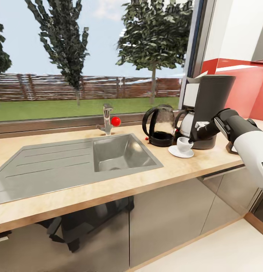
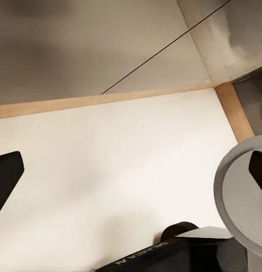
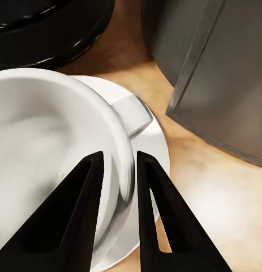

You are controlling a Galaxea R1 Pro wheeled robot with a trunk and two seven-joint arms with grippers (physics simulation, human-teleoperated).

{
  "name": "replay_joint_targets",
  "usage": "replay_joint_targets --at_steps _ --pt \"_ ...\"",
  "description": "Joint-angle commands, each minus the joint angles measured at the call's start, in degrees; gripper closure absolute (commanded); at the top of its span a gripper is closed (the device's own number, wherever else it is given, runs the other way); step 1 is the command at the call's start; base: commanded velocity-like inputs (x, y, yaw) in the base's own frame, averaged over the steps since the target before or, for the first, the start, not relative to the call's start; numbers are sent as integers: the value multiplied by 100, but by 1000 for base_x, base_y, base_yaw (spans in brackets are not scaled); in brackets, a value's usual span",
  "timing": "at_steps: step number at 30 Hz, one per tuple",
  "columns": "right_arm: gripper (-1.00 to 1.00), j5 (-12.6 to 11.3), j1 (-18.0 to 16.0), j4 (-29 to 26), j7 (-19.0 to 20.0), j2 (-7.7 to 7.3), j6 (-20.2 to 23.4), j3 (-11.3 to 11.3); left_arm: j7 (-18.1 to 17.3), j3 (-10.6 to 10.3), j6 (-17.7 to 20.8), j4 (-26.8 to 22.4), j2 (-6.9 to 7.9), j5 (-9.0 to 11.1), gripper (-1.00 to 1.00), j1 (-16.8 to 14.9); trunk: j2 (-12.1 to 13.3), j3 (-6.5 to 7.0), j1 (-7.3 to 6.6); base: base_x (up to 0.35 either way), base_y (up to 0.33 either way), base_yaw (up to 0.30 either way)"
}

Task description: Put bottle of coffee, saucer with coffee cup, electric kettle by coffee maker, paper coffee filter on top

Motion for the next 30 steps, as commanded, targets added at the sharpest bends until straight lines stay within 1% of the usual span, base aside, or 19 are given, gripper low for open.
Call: replay_joint_targets --at_steps 1,10,20,25,30 --pt "100 49 -3 -8 67 -3 12 6 -12 4 -36 -4 0 3 -100 1 -2 -5 0 0 0 0" --pt "100 48 -3 -8 67 -3 12 6 -12 25 -38 -4 0 3 -100 1 -2 -5 0 70 0 0" --pt "100 46 -3 -8 67 -3 12 6 -22 24 -38 -10 0 8 -100 1 -2 -5 0 11 0 0" --pt "100 46 -3 -8 67 -3 12 6 -17 13 -40 -13 0 6 -100 1 -203 -95 109 0 0 0" --pt "100 46 -3 -8 67 -3 12 6 -16 6 -40 -13 0 3 -100 1 -203 -95 109 0 0 0"
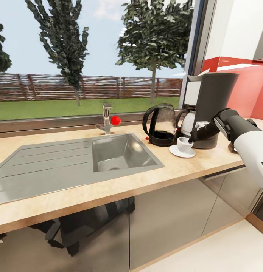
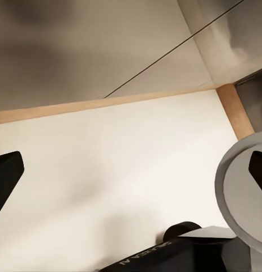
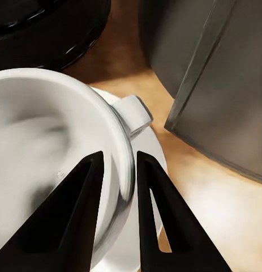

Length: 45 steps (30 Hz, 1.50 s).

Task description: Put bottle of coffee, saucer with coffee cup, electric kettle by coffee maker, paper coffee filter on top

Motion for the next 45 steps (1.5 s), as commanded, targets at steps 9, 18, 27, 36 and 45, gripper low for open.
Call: replay_joint_targets --at_steps 9,18,27,36,45 --pt "100 52 0 -6 68 -2 19 15 -8 -1 -33 -5 0 3 -100 1 -122 -60 66 0 0 0" --pt "100 52 0 -6 68 -2 19 15 -8 6 -35 -5 0 8 -100 1 -122 -60 66 0 0 0" --pt "100 50 0 -6 68 -2 19 15 -12 7 -32 -5 0 6 -100 1 -122 -60 66 0 0 0" --pt "-100 50 0 -6 68 -2 19 15 -13 14 -33 -5 0 8 -100 1 -122 -60 66 0 0 0" --pt "-100 50 0 -6 68 -4 19 15 -11 13 -34 -5 0 6 -100 1 -122 -60 66 0 0 0"
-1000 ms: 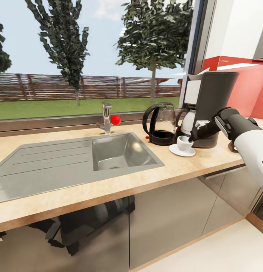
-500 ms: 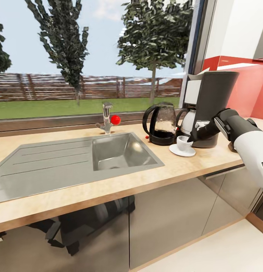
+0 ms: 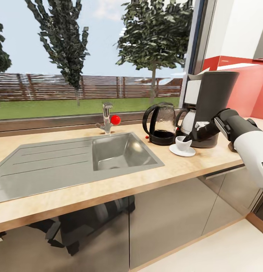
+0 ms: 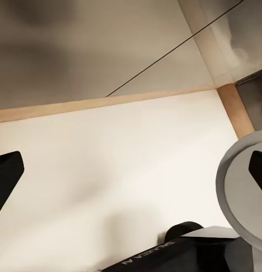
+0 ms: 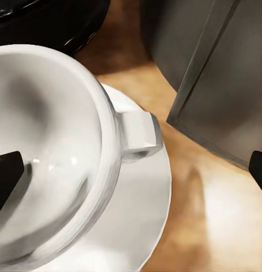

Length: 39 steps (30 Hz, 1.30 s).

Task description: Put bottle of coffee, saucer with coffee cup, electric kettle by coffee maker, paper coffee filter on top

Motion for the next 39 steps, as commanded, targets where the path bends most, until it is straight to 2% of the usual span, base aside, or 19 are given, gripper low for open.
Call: replay_joint_targets --at_steps 1,12,35,39 --pt "-100 60 -3 -9 59 -3 8 10 -7 3 -35 -4 0 3 -100 1 -2 -5 0 0 0 0" --pt "-100 60 -3 -9 65 -7 8 10 -10 3 -34 -4 0 6 -100 1 -2 -5 0 0 0 0" --pt "-100 60 -3 -9 66 -8 8 10 -5 -13 -36 -4 0 2 -100 1 920 408 -506 0 0 0" --pt "-100 60 -3 -9 66 -9 8 10 -5 -13 -34 -4 0 3 -100 1 920 408 -506 0 0 0"
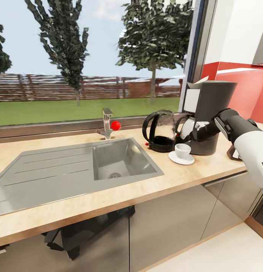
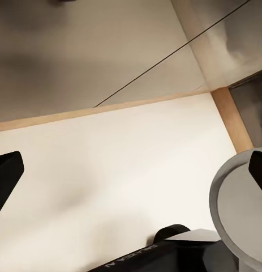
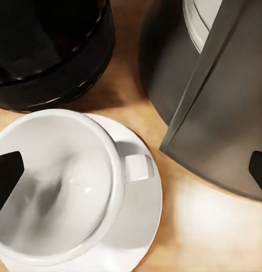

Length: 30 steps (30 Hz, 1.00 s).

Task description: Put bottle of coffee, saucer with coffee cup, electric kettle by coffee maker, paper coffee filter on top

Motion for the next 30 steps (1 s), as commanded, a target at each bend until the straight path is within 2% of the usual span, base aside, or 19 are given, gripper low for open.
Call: replay_joint_targets --at_steps 1,8,22,24,25,26,27,29,30 --pt "-100 60 -3 -9 57 -3 8 10 -8 1 -36 -4 0 3 -100 1 -2 -5 0 0 0 0" --pt "-100 60 -3 -7 57 -3 8 10 -15 6 -35 -4 0 2 -100 1 -2 -5 0 -90 0 0" --pt "-100 29 -3 -8 80 -43 3 1 -12 7 -35 -4 0 1 -100 1 -2 -5 0 -317 0 0" --pt "-100 2 57 -20 246 -120 -30 -1 -11 13 -35 -4 0 1 -100 1 -2 -5 0 -157 0 0" --pt "-100 -2 133 -51 451 -211 -144 -3 -10 15 -35 -4 0 1 -100 1 -2 -5 0 -90 0 0" --pt "-100 -5 223 -107 800 -330 -441 -5 -9 17 -35 -4 0 1 -100 1 -2 -5 0 -57 0 0" --pt "-100 1 329 -182 1345 -482 -891 -6 -7 17 -35 -4 0 1 -100 1 -2 -5 0 -37 0 0" --pt "-100 6 424 -243 1855 -641 -1286 -8 -2 18 -35 -4 0 1 -100 1 -2 -5 0 -26 0 0" --pt "-100 8 501 -282 2273 -813 -1570 -11 2 15 -35 -4 0 1 -100 1 -2 -5 0 -15 0 0"
